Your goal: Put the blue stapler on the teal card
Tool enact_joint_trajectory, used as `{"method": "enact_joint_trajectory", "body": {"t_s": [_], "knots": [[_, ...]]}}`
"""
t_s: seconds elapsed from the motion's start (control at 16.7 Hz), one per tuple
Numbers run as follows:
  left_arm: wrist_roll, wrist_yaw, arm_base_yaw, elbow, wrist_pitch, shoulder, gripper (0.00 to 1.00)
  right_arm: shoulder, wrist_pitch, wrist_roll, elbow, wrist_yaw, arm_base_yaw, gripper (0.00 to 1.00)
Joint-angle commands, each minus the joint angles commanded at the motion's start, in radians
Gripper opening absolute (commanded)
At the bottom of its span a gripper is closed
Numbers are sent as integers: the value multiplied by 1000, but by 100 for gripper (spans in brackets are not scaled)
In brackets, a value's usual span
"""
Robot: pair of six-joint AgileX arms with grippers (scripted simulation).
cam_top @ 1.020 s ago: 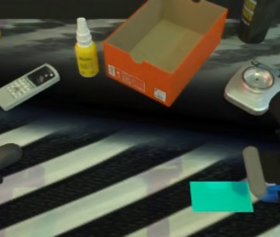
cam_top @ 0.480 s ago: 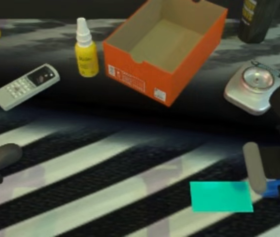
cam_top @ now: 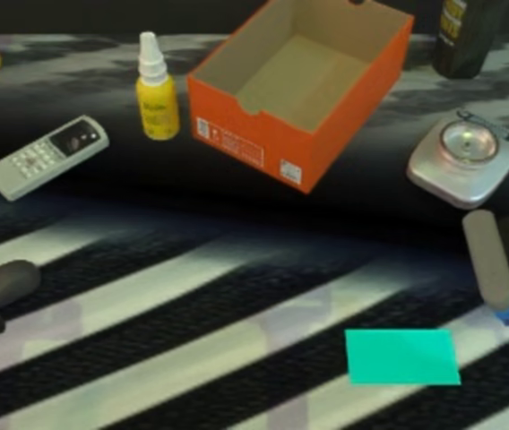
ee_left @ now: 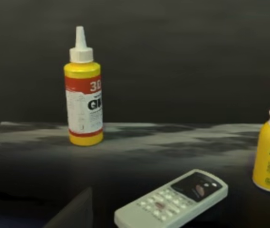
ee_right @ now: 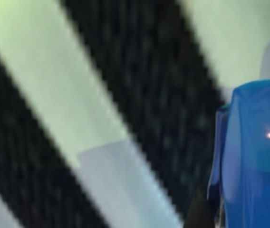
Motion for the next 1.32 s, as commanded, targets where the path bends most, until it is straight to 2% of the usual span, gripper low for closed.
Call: {"method": "enact_joint_trajectory", "body": {"t_s": [0.42, 0.6, 0.96, 1.08, 1.32], "knots": [[0, 0, 0, 0, 0, 0, 100, -6, -27, 18, 31, -1, 11, 0], [0, 0, 0, 0, 0, 0, 100, 41, -35, 102, 87, -4, 89, 0], [0, 0, 0, 0, 0, 0, 100, 164, -55, 327, 226, -14, 302, 0], [0, 0, 0, 0, 0, 0, 100, 180, -56, 360, 249, -15, 334, 0], [0, 0, 0, 0, 0, 0, 100, 177, -56, 362, 246, -15, 331, 0]]}}
